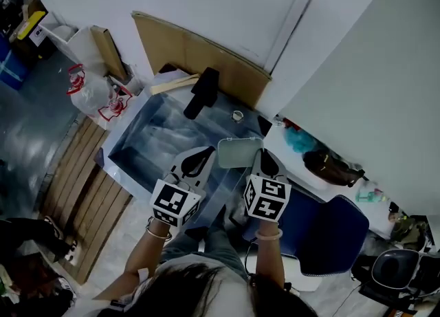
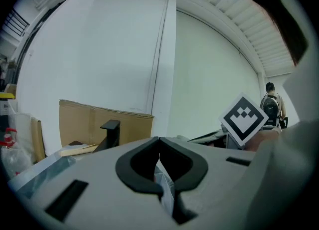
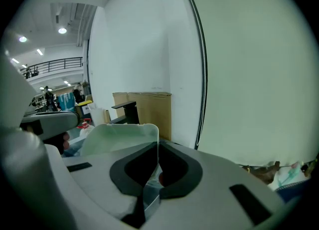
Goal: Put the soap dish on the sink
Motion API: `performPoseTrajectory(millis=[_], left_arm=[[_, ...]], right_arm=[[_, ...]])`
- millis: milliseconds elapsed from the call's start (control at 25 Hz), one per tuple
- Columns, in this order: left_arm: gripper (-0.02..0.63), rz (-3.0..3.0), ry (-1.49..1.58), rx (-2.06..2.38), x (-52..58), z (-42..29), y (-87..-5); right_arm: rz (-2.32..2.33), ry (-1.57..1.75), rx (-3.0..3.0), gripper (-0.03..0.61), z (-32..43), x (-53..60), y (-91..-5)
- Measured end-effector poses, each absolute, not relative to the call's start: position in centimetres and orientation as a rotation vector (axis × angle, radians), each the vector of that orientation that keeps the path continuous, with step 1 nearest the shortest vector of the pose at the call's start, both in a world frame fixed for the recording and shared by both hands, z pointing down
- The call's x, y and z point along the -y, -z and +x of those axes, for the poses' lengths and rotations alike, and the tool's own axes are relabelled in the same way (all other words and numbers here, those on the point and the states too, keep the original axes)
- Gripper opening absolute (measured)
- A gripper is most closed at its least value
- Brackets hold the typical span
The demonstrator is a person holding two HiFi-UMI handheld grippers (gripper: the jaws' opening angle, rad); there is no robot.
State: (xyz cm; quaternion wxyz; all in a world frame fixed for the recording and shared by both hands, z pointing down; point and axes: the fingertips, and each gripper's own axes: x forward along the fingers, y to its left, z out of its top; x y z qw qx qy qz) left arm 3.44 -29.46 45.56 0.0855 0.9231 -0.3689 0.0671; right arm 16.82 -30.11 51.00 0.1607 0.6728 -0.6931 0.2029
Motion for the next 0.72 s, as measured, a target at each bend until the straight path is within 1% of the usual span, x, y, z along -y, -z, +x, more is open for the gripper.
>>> performPoseTrajectory(millis=[720], left_arm=[[0.009, 2.667, -0.253, 1.226, 31.8, 6.2, -48.4]], right_arm=[[1.759, -0.602, 2.002, 0.029, 20.4, 35.2, -56.3]])
